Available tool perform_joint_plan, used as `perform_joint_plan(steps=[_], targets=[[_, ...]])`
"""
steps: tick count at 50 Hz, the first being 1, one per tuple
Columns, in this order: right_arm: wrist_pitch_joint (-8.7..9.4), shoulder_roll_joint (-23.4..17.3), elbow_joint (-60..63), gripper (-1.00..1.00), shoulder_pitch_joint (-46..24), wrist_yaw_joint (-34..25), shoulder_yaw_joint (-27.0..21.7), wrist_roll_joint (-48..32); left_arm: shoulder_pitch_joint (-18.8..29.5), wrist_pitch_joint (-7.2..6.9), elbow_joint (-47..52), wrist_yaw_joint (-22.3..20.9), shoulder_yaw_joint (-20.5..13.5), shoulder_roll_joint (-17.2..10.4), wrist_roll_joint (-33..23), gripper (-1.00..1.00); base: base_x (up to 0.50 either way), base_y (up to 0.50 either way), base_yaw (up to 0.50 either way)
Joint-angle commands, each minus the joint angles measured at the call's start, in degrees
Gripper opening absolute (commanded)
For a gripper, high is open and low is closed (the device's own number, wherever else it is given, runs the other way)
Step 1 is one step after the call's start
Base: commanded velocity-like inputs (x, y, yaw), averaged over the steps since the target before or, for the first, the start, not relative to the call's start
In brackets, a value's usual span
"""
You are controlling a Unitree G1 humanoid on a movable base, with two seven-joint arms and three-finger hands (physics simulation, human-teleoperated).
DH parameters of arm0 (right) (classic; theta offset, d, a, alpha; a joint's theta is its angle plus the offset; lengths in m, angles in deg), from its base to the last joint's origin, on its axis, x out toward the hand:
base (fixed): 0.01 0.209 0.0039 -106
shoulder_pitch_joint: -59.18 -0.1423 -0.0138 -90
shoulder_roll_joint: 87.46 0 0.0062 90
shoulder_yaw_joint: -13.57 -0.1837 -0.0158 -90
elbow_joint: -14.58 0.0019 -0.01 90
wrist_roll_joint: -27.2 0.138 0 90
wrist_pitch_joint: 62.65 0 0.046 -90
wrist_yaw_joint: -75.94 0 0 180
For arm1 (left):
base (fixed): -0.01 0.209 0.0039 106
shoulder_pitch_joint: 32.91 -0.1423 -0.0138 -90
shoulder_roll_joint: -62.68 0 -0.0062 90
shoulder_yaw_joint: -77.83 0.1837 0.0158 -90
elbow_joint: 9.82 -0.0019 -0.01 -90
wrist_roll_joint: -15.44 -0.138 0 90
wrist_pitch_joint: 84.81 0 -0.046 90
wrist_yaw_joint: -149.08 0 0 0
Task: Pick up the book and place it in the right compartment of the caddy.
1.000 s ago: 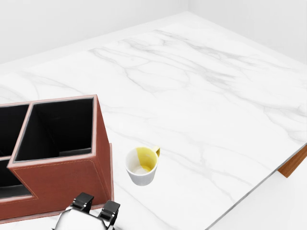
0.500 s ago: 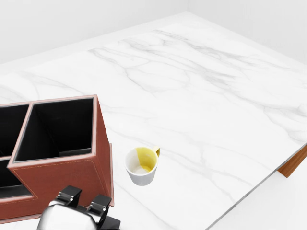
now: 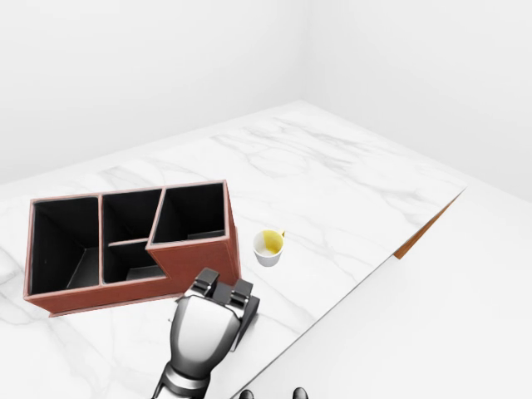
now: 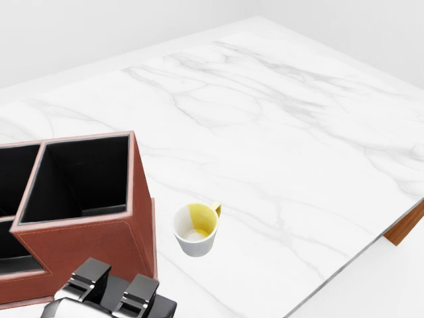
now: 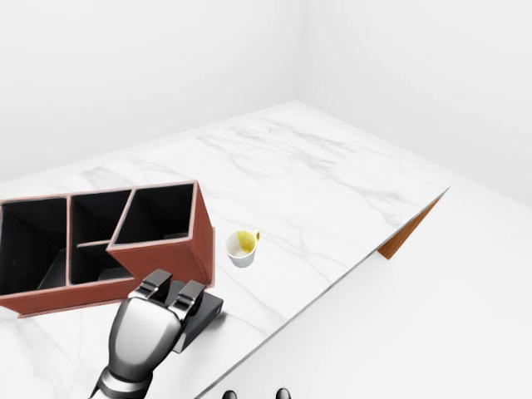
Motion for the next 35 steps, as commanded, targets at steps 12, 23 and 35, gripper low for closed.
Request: perform_joint_plan(steps=[12,23,35], targets=[[0.00,0.0,0.1,1.00,0.1,0.0,0.0,0.0,-3.3,0.00,5.3,0.0,5.6,-4.4,-1.3,-1.00,0.00,0.00,0.00],[0.00,0.0,0.0,1.00,-0.1,0.0,0.0,-0.3,-5.8,0.00,10.9,0.0,8.4,-6.5,-4.4,-1.00,0.00,0.00,0.00],[0.00,0.1,-0.1,1.00,-0.1,0.0,0.0,-0.6,-10.1,0.00,17.4,0.0,17.6,-12.0,-13.4,-1.00,0.00,0.00,0.00]])
